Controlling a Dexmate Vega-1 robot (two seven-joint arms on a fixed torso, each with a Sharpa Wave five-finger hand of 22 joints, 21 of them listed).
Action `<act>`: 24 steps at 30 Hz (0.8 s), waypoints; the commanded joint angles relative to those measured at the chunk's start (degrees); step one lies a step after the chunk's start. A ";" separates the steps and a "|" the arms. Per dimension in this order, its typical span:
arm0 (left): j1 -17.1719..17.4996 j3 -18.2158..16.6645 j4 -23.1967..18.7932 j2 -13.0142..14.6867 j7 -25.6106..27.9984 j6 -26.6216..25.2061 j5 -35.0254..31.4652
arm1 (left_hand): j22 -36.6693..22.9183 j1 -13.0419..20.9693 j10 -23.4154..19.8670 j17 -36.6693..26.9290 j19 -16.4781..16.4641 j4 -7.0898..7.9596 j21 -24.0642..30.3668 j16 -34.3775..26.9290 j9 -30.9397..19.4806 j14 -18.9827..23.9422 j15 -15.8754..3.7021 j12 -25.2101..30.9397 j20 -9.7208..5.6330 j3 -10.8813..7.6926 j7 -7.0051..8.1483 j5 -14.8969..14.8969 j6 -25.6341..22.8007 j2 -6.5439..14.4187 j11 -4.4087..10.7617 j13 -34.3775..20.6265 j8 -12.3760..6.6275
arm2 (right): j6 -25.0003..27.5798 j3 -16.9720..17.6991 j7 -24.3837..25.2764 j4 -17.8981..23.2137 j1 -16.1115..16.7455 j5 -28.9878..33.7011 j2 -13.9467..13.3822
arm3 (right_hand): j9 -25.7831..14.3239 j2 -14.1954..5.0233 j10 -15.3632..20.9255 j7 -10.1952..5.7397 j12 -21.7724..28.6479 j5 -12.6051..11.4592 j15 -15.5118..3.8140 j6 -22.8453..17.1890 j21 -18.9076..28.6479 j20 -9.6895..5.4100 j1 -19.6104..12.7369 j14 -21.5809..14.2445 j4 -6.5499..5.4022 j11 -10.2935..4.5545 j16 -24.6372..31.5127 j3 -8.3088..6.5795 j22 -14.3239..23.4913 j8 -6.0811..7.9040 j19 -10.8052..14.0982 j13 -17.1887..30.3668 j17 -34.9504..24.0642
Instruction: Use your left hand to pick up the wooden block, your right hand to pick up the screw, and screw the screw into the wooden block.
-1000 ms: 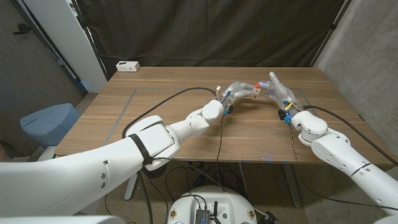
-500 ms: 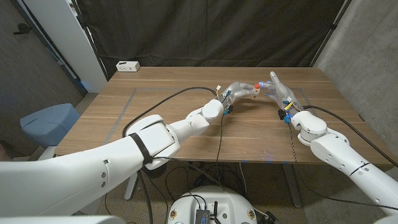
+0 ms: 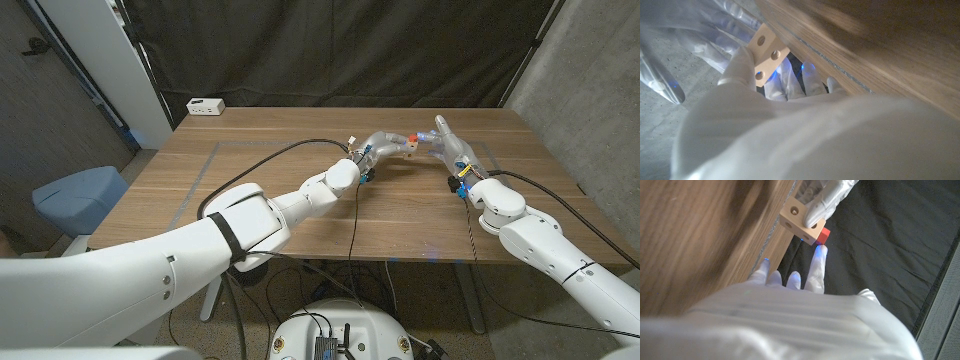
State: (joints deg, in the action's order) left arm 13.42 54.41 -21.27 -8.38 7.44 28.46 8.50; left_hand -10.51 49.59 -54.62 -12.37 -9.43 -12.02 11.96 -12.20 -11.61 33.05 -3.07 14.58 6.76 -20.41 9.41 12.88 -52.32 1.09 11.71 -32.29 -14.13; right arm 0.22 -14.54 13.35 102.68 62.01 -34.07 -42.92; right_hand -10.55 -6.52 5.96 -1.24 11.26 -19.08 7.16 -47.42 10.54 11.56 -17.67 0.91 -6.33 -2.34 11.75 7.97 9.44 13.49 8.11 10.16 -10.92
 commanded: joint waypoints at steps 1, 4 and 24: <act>-0.53 0.40 0.17 -0.40 -0.30 -1.27 0.43 | -0.26 0.25 -0.84 -0.20 -0.48 3.16 0.31 -0.17 -0.30 0.71 -4.97 1.23 0.13 -3.47 -0.87 0.48 -4.44 5.41 0.52 -0.44 -0.47 | 0.55 0.55 1.17 0.59 0.71 -0.22 -0.19 | -0.22 -0.70 1.07 0.17 0.48 -0.30 0.08 -1.21 0.57 0.16 -0.32 -0.63 0.21 0.09 0.32 0.37 0.25 0.33 0.68 0.06 -0.01; -0.57 0.45 0.18 -0.46 -0.29 -1.42 0.54 | -0.26 0.21 -0.85 -0.16 -0.48 3.18 0.31 -0.13 -0.30 0.73 -5.02 1.24 0.12 -3.52 -0.85 0.50 -4.45 5.40 0.50 -0.43 -0.48 | 0.40 0.59 1.13 0.55 0.79 -0.25 -0.14 | -0.22 -0.73 1.23 0.33 0.45 -0.32 0.04 -1.73 0.61 0.18 -0.41 -0.87 0.24 0.10 0.38 0.35 0.25 0.41 0.89 0.06 0.00; -0.18 0.64 0.07 -0.33 0.33 -0.14 0.28 | -0.26 0.19 -0.85 -0.13 -0.47 3.15 0.30 -0.11 -0.30 0.77 -5.02 1.26 0.12 -3.62 -0.85 0.55 -4.43 5.44 0.51 -0.42 -0.47 | -1.10 1.01 -0.36 1.25 1.87 -0.40 -0.79 | -0.18 -0.83 3.02 0.46 0.53 -0.43 -0.34 -5.13 0.64 0.34 -0.82 -1.58 0.39 -0.37 0.39 0.32 0.24 0.96 1.84 0.05 0.05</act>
State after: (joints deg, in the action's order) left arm 12.99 54.98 -21.15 -8.80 7.42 27.43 8.95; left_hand -10.52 49.59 -54.63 -12.37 -9.43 -12.02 11.96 -12.20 -11.58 33.05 -3.07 14.58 6.76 -20.40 9.41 13.13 -52.32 1.09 11.72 -32.29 -14.13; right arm -0.09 -13.83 13.56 103.52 63.19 -34.35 -43.41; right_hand -10.65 -7.11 8.31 -0.73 11.26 -19.29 6.75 -51.81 10.86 11.88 -18.27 -0.11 -6.10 -2.66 11.75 8.19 9.44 14.21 9.64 10.16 -10.93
